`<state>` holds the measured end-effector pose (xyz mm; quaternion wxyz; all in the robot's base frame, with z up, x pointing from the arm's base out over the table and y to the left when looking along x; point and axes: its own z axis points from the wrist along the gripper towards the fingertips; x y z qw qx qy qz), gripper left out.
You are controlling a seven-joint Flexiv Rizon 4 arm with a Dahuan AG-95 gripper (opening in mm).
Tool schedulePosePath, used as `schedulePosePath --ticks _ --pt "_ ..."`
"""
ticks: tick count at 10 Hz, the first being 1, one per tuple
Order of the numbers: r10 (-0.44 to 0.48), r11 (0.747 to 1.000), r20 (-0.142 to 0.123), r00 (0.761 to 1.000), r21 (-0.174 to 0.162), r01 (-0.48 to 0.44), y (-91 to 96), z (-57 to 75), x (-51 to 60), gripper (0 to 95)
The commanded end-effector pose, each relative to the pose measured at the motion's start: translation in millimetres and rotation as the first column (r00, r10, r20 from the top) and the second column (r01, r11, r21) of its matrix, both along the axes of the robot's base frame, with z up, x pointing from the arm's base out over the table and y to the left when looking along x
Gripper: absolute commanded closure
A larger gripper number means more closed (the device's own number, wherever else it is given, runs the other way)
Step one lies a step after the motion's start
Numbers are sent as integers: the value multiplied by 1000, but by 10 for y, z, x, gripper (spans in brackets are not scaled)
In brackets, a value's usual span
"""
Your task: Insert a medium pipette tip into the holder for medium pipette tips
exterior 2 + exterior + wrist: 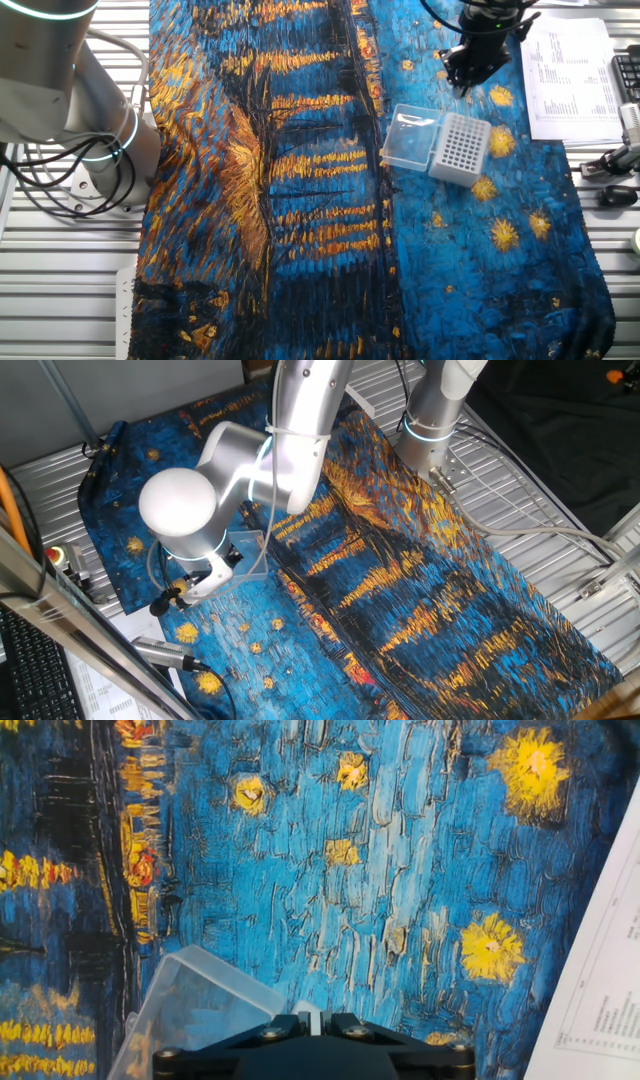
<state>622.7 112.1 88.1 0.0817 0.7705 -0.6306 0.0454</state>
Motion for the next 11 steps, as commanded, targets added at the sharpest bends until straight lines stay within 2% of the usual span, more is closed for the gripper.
schedulePosePath --ticks 1,6,11 --pt "-3 1000 -3 1000 21 3 -11 26 13 950" --pt "-23 992 -1 1000 124 23 -28 76 0 950" --pt "-20 984 0 1000 179 20 -8 128 8 950"
